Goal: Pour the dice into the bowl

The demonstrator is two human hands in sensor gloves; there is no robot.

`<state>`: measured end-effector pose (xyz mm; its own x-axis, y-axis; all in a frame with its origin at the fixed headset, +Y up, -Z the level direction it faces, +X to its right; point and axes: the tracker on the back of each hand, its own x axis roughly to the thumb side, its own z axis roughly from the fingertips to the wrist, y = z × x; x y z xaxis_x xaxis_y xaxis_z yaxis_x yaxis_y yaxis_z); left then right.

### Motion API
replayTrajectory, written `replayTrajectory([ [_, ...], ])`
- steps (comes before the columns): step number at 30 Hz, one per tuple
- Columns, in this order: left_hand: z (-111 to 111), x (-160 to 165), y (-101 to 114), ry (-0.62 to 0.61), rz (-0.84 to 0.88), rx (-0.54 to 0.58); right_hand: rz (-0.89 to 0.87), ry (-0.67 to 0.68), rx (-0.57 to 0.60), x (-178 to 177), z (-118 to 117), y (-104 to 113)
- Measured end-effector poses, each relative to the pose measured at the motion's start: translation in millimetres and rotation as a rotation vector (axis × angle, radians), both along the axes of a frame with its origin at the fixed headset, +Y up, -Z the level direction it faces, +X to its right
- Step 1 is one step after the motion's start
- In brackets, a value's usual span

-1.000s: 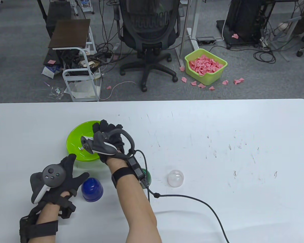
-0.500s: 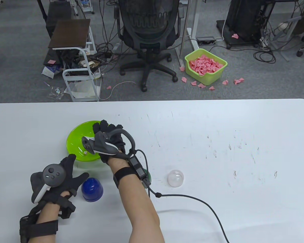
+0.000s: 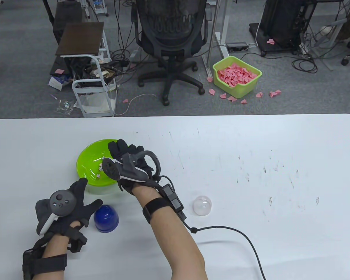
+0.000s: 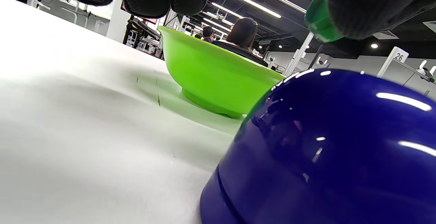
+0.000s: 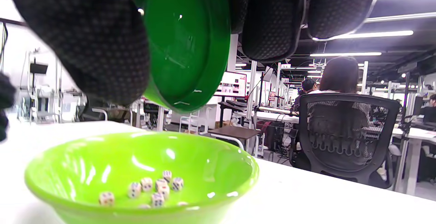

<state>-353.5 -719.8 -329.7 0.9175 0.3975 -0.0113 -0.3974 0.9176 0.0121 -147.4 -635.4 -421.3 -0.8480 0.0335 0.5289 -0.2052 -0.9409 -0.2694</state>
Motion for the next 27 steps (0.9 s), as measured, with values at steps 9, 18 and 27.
replayTrajectory([
  [9, 0.9, 3.9, -2.0, -0.009, -0.022, 0.017, -0.214, 0.039, -0.016, 64.5, 32.6, 0.1],
  [18, 3.4, 12.7, -2.5, -0.033, -0.055, 0.043, -0.411, -0.029, -0.029, 157.0, 56.3, -13.0],
  [27, 7.2, 20.8, -1.0, -0.063, -0.087, 0.063, -0.592, -0.102, -0.059, 250.9, 80.4, -36.2],
])
